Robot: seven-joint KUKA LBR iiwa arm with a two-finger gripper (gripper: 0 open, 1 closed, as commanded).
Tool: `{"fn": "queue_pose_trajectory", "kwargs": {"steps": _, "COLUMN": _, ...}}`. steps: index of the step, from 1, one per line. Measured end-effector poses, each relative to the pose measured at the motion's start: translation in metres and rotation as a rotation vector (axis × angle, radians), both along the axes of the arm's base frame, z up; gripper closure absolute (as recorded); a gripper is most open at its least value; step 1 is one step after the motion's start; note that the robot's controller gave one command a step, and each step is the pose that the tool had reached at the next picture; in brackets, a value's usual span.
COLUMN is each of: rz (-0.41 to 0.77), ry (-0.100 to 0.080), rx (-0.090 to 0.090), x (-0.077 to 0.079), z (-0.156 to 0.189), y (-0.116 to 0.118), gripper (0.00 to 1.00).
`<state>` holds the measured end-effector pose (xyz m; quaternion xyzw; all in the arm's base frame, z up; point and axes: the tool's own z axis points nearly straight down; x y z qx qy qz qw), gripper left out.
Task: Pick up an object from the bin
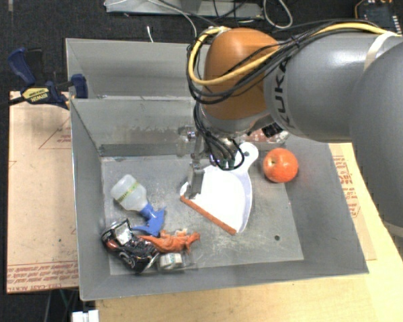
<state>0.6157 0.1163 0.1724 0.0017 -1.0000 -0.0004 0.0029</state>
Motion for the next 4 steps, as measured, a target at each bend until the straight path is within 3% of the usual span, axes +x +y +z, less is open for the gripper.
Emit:
{"fn": "queue_pose_trajectory", "kwargs": {"steps": 1, "rz": -0.004, "ry": -0.007, "rx": 0.001, "x": 0.001, "z": 0.005, "y": -0.001, "gripper": 0.0}}
{"fn": "queue_pose_trajectory", "kwargs": {"steps": 2, "rz": 0.028, "ry": -0.001, "rx": 0.004, "x": -0.031, "z": -0.104, "y": 0.101, "gripper": 0.0}}
{"fn": "queue_pose_trajectory", "kwargs": {"steps": 3, "rz": 0.075, "ry": -0.025, "rx": 0.002, "x": -0.048, "z": -0.043, "y": 0.117, "gripper": 0.0}}
{"fn": "queue_pose_trajectory", "kwargs": {"steps": 4, "rz": 0.028, "ry": -0.003, "rx": 0.002, "x": -0.033, "z": -0.098, "y": 0.099, "gripper": 0.0}}
